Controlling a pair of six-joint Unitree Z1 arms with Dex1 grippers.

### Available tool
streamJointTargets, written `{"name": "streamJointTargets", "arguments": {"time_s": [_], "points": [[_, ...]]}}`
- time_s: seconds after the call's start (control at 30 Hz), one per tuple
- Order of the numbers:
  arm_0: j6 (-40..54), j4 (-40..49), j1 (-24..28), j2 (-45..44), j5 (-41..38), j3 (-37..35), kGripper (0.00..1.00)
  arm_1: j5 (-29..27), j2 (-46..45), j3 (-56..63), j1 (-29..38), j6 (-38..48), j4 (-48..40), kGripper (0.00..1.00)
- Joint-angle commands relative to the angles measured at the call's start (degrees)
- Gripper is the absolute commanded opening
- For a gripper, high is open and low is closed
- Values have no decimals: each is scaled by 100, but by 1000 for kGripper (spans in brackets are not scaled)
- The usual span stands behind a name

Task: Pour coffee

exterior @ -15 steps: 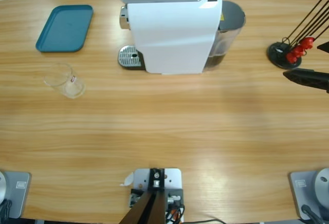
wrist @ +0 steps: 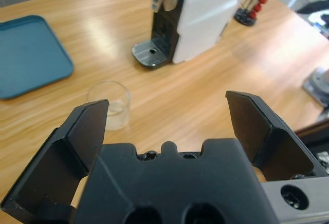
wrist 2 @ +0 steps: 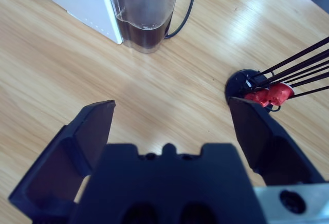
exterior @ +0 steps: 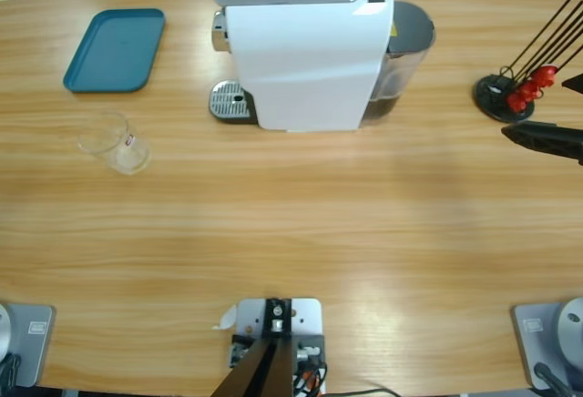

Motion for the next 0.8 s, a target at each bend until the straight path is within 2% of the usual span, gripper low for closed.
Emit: {"name": "streamJointTargets", "arguments": {"time_s": [0.03, 0.23, 0.37, 0.53, 0.8], "points": [[-345, -266, -42, 636, 202, -409, 1000, 65, -1, 125, 32, -64, -37, 991], [-495, -294, -172, 2036, 139, -1609, 1000, 71, -8, 119, 32, -64, -28, 991], [-778, -709, -384, 2630, 164, -1824, 1000, 74, -1, 123, 32, -64, -28, 992], [-1897, -1356, -683, 3340, 290, -1956, 1000, 74, 3, 116, 32, -64, -28, 992], [-2606, -1397, -1121, 5013, 132, -2891, 1000, 74, -32, 126, 36, -64, -28, 991]]}}
